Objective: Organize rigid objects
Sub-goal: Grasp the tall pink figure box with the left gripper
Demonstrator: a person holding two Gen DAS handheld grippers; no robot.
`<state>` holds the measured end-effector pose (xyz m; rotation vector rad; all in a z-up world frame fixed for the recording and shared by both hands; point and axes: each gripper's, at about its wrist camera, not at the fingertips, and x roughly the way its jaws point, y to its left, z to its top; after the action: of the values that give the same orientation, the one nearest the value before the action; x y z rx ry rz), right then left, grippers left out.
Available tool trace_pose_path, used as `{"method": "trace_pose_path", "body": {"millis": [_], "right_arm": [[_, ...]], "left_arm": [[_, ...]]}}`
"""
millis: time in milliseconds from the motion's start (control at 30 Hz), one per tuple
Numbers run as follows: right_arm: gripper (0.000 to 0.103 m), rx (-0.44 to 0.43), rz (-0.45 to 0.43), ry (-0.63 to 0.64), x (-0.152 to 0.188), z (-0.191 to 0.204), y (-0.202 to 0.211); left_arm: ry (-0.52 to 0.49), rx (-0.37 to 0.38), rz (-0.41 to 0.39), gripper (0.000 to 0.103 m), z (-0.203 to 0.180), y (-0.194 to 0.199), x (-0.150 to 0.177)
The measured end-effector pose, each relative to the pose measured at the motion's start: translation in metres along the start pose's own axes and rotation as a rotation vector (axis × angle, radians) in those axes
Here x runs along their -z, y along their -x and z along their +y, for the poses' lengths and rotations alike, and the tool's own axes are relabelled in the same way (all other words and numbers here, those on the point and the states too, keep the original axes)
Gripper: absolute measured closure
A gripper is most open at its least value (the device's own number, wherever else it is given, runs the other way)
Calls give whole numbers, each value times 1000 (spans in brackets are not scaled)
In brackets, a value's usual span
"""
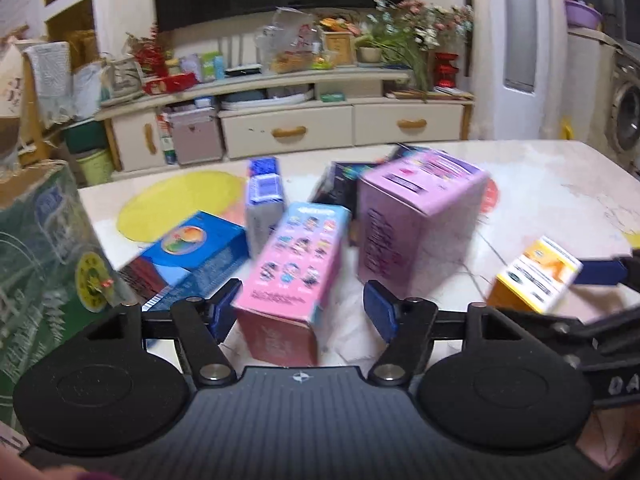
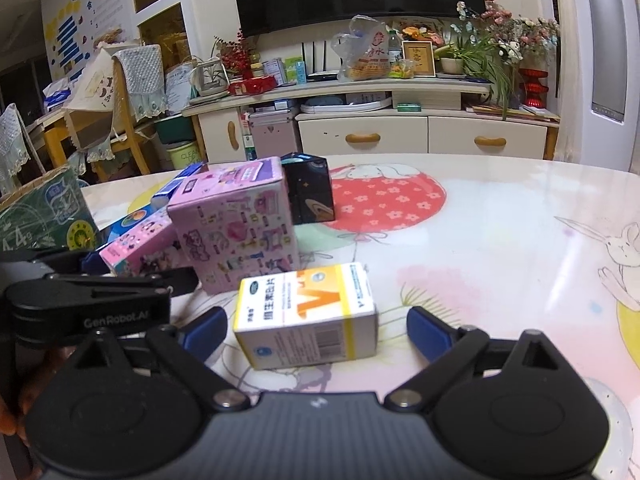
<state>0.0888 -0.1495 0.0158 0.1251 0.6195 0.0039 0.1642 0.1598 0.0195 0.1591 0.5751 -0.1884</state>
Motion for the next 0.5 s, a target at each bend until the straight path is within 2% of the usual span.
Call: {"method": "trace_pose_path", "body": {"millis": [100, 233, 300, 433, 500], "right_arm": [[7, 2, -4, -3, 0, -1, 0], [7, 1, -8, -12, 0, -2, 0], [11, 3, -7, -12, 0, -2, 1], [19, 10, -13, -12, -1, -1, 1], [29, 5, -15, -7, -1, 0, 1]], "left_arm": [[30, -17, 3, 21, 7, -6, -5], [10, -24, -10, 28, 2, -11, -9], [-6, -25, -11, 34, -3, -15, -12], [-55, -20, -18, 53, -12, -19, -14], [-67, -23, -19, 56, -11, -19, -12]]}}
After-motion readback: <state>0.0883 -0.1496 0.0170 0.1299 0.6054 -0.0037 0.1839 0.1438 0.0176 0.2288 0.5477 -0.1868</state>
